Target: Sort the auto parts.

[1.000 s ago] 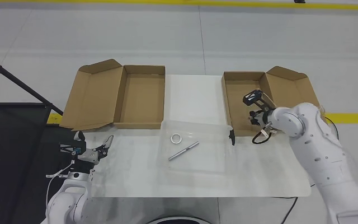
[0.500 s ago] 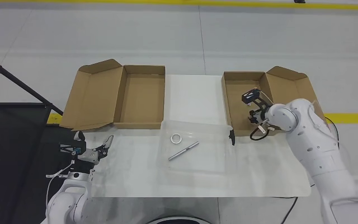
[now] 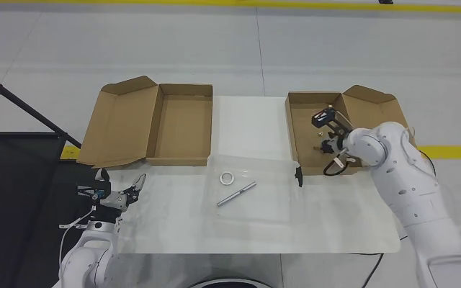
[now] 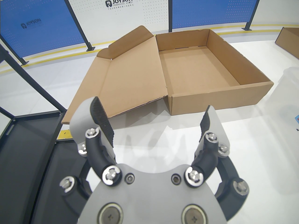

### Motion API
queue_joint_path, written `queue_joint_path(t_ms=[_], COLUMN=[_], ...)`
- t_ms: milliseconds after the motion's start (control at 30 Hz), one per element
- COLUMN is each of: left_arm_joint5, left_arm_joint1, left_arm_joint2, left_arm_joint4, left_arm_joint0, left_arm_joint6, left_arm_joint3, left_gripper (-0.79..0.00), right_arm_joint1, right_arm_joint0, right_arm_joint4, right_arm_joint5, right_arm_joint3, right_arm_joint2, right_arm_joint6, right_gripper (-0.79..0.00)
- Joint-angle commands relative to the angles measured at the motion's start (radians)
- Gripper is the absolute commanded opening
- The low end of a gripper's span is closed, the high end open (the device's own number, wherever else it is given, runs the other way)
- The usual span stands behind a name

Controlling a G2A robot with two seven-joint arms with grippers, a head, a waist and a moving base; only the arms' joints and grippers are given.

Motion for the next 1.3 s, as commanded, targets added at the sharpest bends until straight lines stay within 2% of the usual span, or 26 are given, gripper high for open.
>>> queue_joint_path(t_ms=[0, 33, 267, 433, 533, 767, 900, 1067, 1200, 1267], left_arm_joint5=[0.0, 0.0, 0.0, 0.0, 0.0, -0.005, -0.122, -0.314, -0.491, -0.548], left_arm_joint1=[0.0, 0.0, 0.0, 0.0, 0.0, 0.0, 0.007, 0.021, 0.035, 0.037], left_arm_joint2=[0.0, 0.0, 0.0, 0.0, 0.0, 0.0, -0.019, -0.034, -0.008, 0.027], left_arm_joint4=[0.0, 0.0, 0.0, 0.0, 0.0, -0.004, 0.015, 0.038, 0.065, 0.054], left_arm_joint0=[0.0, 0.0, 0.0, 0.0, 0.0, -0.003, -0.025, -0.088, -0.173, -0.216], left_arm_joint6=[0.0, 0.0, 0.0, 0.0, 0.0, 0.001, -0.022, -0.168, -0.34, -0.405], left_arm_joint3=[0.0, 0.0, 0.0, 0.0, 0.0, -0.003, -0.066, -0.178, -0.241, -0.254], left_gripper=[0.0, 0.0, 0.0, 0.0, 0.0, 0.0, 0.0, 0.0, 0.0, 0.0], right_arm_joint1=[0.01, 0.017, 0.062, 0.077, 0.076, 0.075, 0.077, 0.092, 0.108, 0.115], right_arm_joint0=[-0.022, -0.038, -0.199, -0.283, -0.287, -0.286, -0.305, -0.415, -0.532, -0.594], right_arm_joint4=[-0.009, -0.016, -0.032, 0.002, 0.013, 0.012, -0.014, -0.164, -0.269, -0.306], right_arm_joint5=[-0.015, -0.023, -0.138, -0.268, -0.308, -0.31, -0.3, -0.356, -0.396, -0.414], right_arm_joint3=[-0.077, -0.118, -0.468, -0.636, -0.683, -0.686, -0.702, -0.801, -0.879, -0.918], right_arm_joint2=[0.026, 0.043, 0.165, 0.196, 0.174, 0.171, 0.177, 0.243, 0.332, 0.386], right_arm_joint6=[-0.019, -0.028, -0.113, -0.183, -0.191, -0.191, -0.226, -0.428, -0.602, -0.709], right_gripper=[-0.049, 0.0, 0.0, 0.0, 0.0, 0.0, 0.0, 0.0, 0.0, 0.0])
